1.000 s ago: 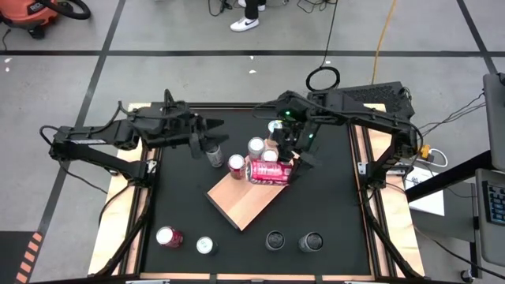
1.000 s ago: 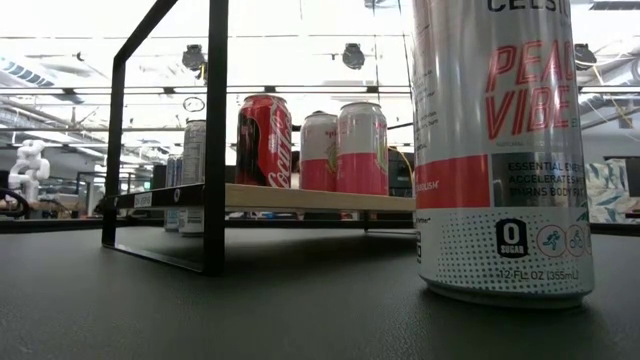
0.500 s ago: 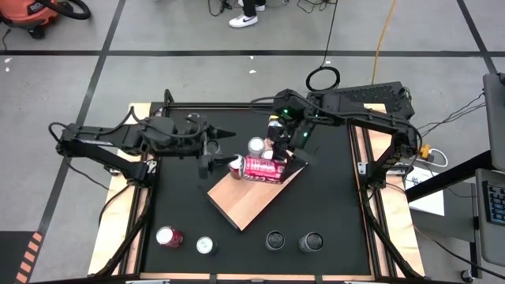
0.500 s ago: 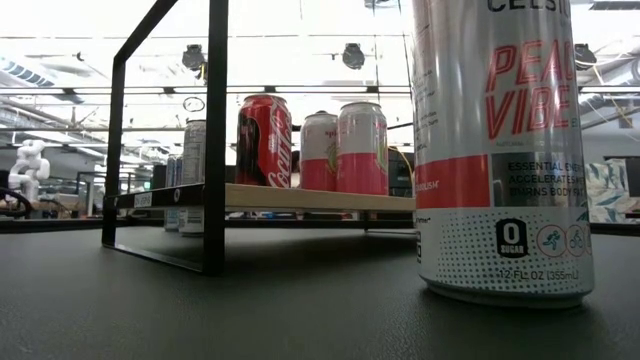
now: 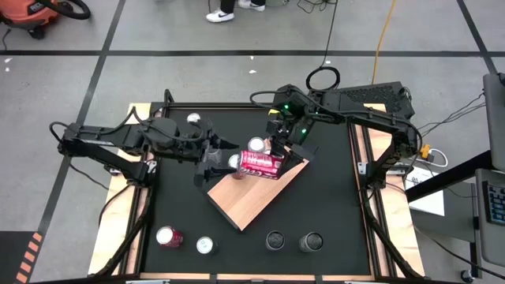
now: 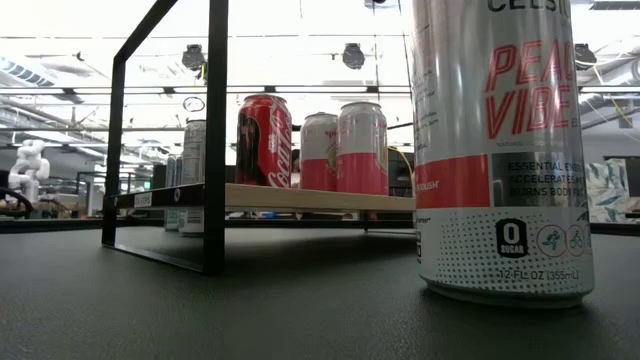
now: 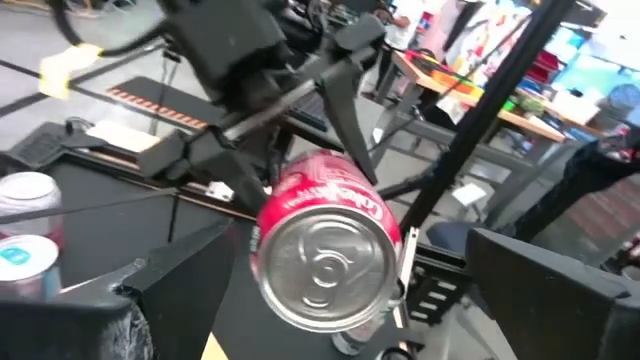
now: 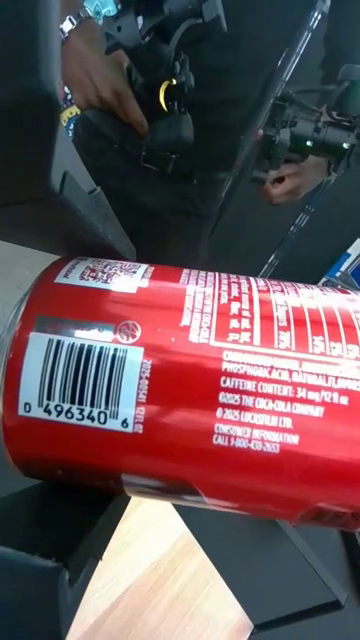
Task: Place canned beverage on shelf
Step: Put the top red white soda can on the shelf aligned with the other red white soda can
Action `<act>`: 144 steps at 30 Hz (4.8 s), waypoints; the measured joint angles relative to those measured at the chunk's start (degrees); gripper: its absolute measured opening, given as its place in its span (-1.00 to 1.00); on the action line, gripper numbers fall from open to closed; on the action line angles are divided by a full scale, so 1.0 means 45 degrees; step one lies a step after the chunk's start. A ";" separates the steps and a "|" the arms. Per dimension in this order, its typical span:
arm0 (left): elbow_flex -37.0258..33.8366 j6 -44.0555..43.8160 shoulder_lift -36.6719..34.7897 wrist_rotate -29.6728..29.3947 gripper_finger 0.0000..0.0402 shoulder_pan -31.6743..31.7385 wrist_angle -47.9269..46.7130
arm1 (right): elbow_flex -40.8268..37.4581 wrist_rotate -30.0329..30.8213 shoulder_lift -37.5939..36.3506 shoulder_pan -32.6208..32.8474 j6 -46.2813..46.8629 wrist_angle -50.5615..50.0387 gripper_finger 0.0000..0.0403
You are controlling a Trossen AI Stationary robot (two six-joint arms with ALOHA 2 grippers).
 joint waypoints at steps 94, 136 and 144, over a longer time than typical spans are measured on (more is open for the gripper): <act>0.2781 -0.2069 0.1781 0.0052 0.42 0.1259 -0.2941 | 0.0024 0.9008 -0.4103 0.0000 0.1234 -0.3797 0.64; 0.8350 -0.8048 0.7954 -0.0085 0.42 0.0681 -1.1849 | 0.0005 1.1999 -0.6353 0.0010 0.1152 -0.4277 0.64; 0.8350 -0.7956 0.8421 -0.1234 0.42 0.0583 -1.2804 | 0.0000 1.2033 -0.6319 0.0010 0.0895 -0.3832 0.64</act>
